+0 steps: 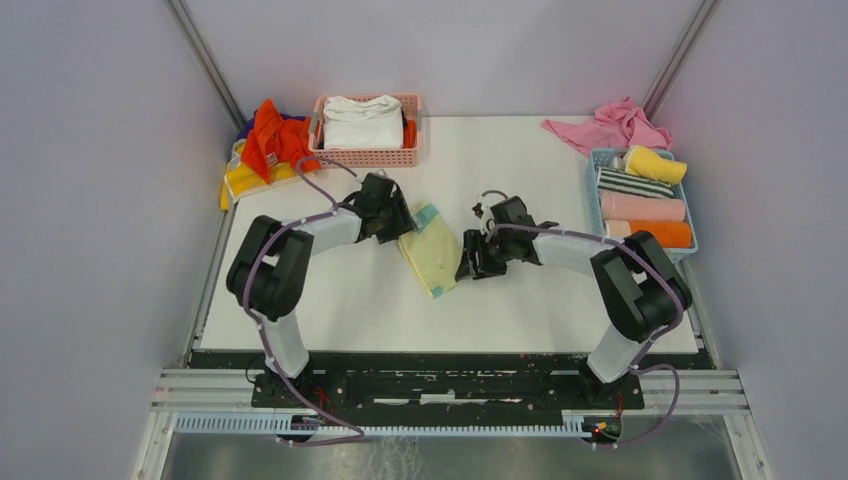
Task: Roll the towels
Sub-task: Roll the towel at the center of the board.
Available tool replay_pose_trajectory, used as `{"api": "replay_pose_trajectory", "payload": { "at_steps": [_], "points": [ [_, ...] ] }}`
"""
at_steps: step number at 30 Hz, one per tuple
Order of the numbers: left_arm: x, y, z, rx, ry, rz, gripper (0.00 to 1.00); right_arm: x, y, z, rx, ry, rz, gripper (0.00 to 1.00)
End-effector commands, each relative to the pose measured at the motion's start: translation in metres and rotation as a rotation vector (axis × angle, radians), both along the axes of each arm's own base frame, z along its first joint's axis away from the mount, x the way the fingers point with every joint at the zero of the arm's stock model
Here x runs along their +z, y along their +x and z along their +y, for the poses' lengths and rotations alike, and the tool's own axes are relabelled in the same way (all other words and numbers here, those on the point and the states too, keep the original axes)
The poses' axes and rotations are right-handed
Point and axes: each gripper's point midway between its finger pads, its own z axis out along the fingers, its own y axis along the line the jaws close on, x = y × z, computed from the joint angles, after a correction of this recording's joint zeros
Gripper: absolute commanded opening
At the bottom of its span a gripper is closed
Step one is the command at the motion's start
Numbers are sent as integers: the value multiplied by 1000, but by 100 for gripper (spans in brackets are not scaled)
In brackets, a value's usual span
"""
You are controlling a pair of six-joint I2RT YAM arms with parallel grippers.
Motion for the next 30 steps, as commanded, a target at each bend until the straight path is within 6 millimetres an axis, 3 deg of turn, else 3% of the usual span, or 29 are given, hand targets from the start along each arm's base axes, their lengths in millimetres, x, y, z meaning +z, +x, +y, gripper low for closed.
{"api": "replay_pose_trajectory", "payload": {
  "at_steps": [1, 4, 7, 12, 15, 18, 21, 25, 30],
  "points": [
    [9, 44, -21, -98, 30, -73, 60, 33, -27, 28, -31, 213, 4, 63],
    [26, 64, -23, -123, 61, -146, 62, 37, -37, 16, -18, 177, -14, 65],
    [51, 69, -19, -125, 79, -218, 64, 47, -31, 1, -36, 152, -56, 67],
    [76, 45, -7, -94, 61, -251, 66, 81, 19, -14, -167, 268, -135, 66],
    [90, 24, -14, -116, 3, -266, 65, 105, 50, 0, -153, 340, -183, 65],
    [97, 5, -34, -163, -61, -261, 65, 114, 79, 15, -140, 388, -208, 64],
    [93, -13, -55, -214, -118, -241, 64, 115, 106, 29, -133, 425, -222, 64],
    [70, -28, -70, -259, -155, -179, 62, 111, 131, 52, -118, 523, -199, 62],
    [33, -32, -71, -277, -125, -107, 62, 72, 146, 62, -137, 521, -134, 62]
  ]
}}
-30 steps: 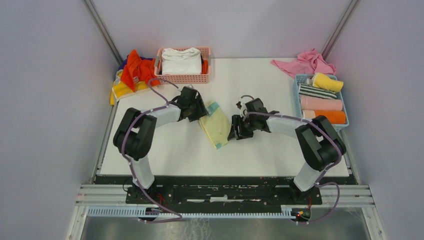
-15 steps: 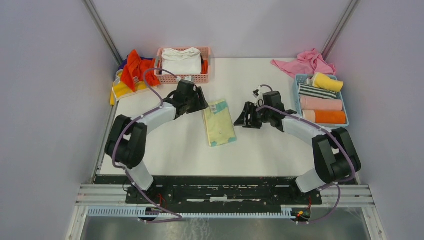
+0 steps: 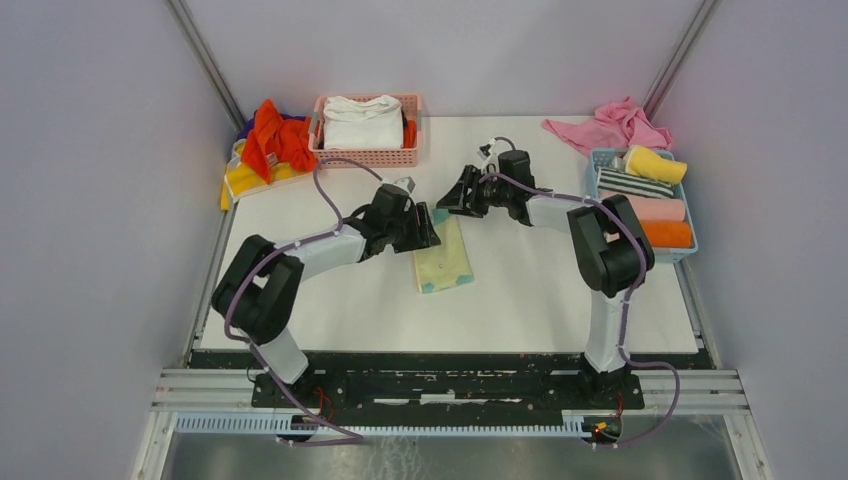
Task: Roll the towels
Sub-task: Roll the towel at the center of the board.
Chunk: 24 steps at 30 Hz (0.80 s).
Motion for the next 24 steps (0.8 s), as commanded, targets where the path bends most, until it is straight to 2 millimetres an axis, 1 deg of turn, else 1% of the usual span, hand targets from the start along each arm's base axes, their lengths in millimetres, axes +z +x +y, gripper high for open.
{"api": "replay_pose_trajectory", "payload": {
  "at_steps": [1, 3, 5, 8, 10, 13, 17, 18, 20, 23, 24],
  "points": [
    [-24, 3, -7, -12, -13, 44, 62, -8, 15, 14, 15, 64, -14, 62],
    [-39, 5, -2, -25, 42, 65, 62, -33, 17, 5, -14, 46, 27, 61],
    [-50, 8, 4, -26, 90, 88, 62, -53, 16, -11, -67, 27, 70, 61],
    [-58, 15, 13, -19, 133, 104, 61, -73, 12, -39, -160, -5, 115, 60],
    [-59, 21, 20, -9, 161, 102, 61, -79, 4, -51, -198, -22, 126, 60],
    [-52, 34, 35, 18, 204, 79, 61, -74, -7, -57, -206, -24, 121, 60],
    [-23, 44, 44, 49, 189, 25, 63, -47, -18, -58, -176, -20, 60, 61],
    [-12, 44, 45, 55, 179, 5, 64, -40, -22, -58, -153, -32, 31, 62],
    [2, 40, 47, 67, 160, -18, 65, -26, -32, -53, -98, -62, -16, 63],
    [14, 28, 56, 102, 142, -31, 70, -13, -55, -42, 6, -167, -101, 64],
    [15, 22, 60, 118, 137, -27, 71, -14, -65, -39, 40, -217, -127, 64]
  ]
}}
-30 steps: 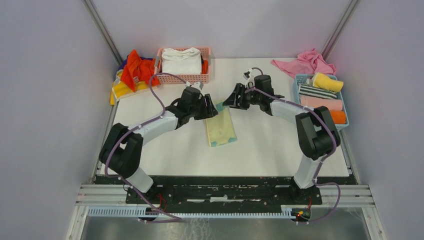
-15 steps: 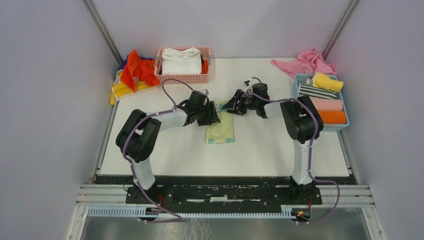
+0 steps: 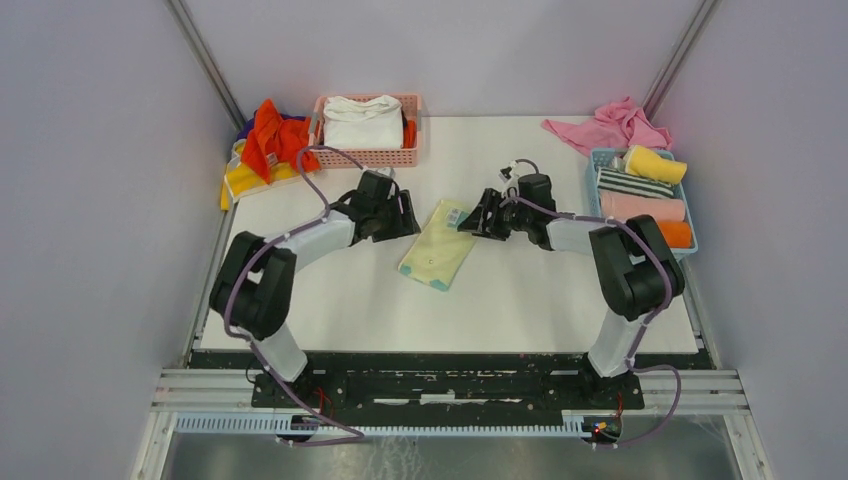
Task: Roll the towels
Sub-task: Roll the towel at the center of the board.
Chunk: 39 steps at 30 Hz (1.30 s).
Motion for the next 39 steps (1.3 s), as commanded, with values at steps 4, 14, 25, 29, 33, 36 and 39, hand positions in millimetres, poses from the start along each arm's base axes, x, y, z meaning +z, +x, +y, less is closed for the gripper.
{"api": "replay_pose_trajectory", "payload": {
  "at_steps": [4, 14, 25, 29, 33, 36, 39],
  "points": [
    [38, -34, 30, 106, -41, -71, 80, 33, -57, 18, 243, -307, -271, 66],
    [43, -77, 60, 282, -191, -88, 93, 26, -114, 46, 508, -581, -475, 64],
    [12, -93, 58, 370, -263, 72, 99, -11, -128, 73, 635, -854, -611, 59],
    [8, -92, 54, 378, -286, 89, 100, -16, -127, 76, 657, -902, -639, 58],
    [5, -92, 53, 396, -299, 101, 99, -5, -127, 80, 659, -903, -667, 56],
    [2, -92, 52, 407, -313, 109, 98, 11, -128, 83, 662, -876, -692, 56],
    [-1, -93, 52, 420, -320, 120, 98, 17, -126, 87, 667, -873, -708, 56]
  ]
}}
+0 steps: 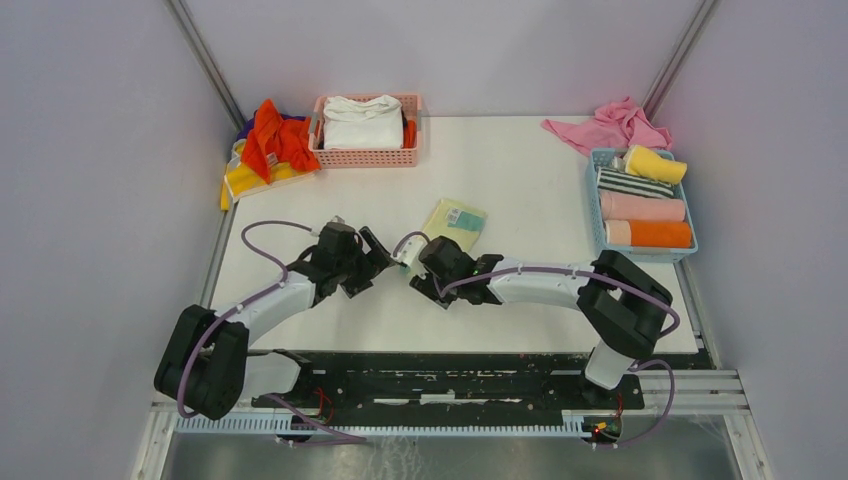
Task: Roll the towels
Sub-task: Roll the towel at the center of the board.
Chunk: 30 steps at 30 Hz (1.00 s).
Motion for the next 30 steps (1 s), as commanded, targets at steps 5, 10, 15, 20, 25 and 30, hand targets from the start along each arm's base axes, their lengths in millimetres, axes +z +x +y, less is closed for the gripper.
{"api": "replay_pose_trajectory", "payload": {
  "at_steps": [5, 10, 15, 20, 25, 30],
  "points": [
    [0, 7, -11, 43, -83, 8, 98, 15, 17, 20, 21, 13, -56, 54],
    [-3, 7, -15, 46, -104, 24, 97, -18, 14, 12, 4, -65, -14, 51],
    [-12, 1, -20, 58, -123, 57, 96, -35, 5, 6, 5, -98, 44, 45],
    [-15, -2, -26, 75, -148, 81, 95, -35, -10, 18, 24, -29, 127, 21],
    [-17, -8, -31, 108, -176, 118, 93, -22, -19, 35, 11, 102, 204, 7],
    [-18, -14, -35, 161, -193, 143, 87, -2, -21, 55, -28, 332, 318, 3]
  ]
}}
